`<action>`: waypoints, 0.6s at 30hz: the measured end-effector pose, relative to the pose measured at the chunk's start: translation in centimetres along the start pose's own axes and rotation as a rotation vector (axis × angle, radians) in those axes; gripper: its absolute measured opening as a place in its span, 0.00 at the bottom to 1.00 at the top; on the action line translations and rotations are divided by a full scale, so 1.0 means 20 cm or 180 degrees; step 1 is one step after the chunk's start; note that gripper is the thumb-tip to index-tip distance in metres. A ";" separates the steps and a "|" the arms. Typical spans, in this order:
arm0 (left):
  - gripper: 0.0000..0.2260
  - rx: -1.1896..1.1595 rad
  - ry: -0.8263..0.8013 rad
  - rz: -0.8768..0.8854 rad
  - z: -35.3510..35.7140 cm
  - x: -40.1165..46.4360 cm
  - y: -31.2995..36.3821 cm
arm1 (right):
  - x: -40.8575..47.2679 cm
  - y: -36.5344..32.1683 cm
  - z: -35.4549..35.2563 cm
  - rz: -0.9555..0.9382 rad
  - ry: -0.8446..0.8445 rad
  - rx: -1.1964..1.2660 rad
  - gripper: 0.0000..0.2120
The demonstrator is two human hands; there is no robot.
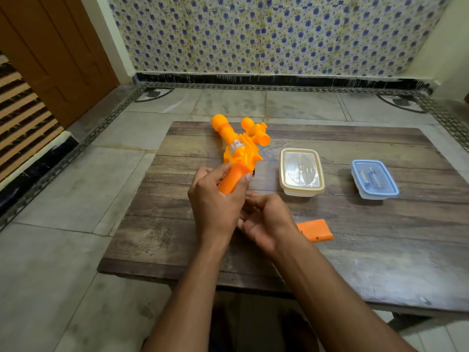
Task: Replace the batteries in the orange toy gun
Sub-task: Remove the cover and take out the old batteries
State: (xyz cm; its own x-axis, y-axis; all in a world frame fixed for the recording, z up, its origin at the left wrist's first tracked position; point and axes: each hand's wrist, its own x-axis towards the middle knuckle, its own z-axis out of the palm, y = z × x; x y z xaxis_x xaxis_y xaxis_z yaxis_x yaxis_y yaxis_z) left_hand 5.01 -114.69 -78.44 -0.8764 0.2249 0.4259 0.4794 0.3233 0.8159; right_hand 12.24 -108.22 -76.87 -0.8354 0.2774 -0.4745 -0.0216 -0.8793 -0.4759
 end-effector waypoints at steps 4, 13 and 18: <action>0.19 -0.0005 -0.0013 0.0012 0.00 0.00 0.00 | 0.01 0.00 0.00 -0.0088 0.0015 0.0007 0.16; 0.17 -0.0141 0.0000 -0.0035 0.00 0.00 0.00 | -0.01 0.00 0.01 0.0006 -0.0104 0.0182 0.20; 0.17 -0.0409 0.0092 -0.0271 0.01 0.01 -0.01 | 0.02 0.01 -0.01 -0.0357 0.0132 -0.0463 0.15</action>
State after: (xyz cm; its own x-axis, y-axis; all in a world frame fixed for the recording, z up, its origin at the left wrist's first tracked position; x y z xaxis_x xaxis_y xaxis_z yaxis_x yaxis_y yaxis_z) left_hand 4.79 -114.55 -78.65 -0.9155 0.1745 0.3626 0.3951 0.2192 0.8921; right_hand 12.02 -108.30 -77.28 -0.8089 0.3887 -0.4411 -0.0311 -0.7775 -0.6281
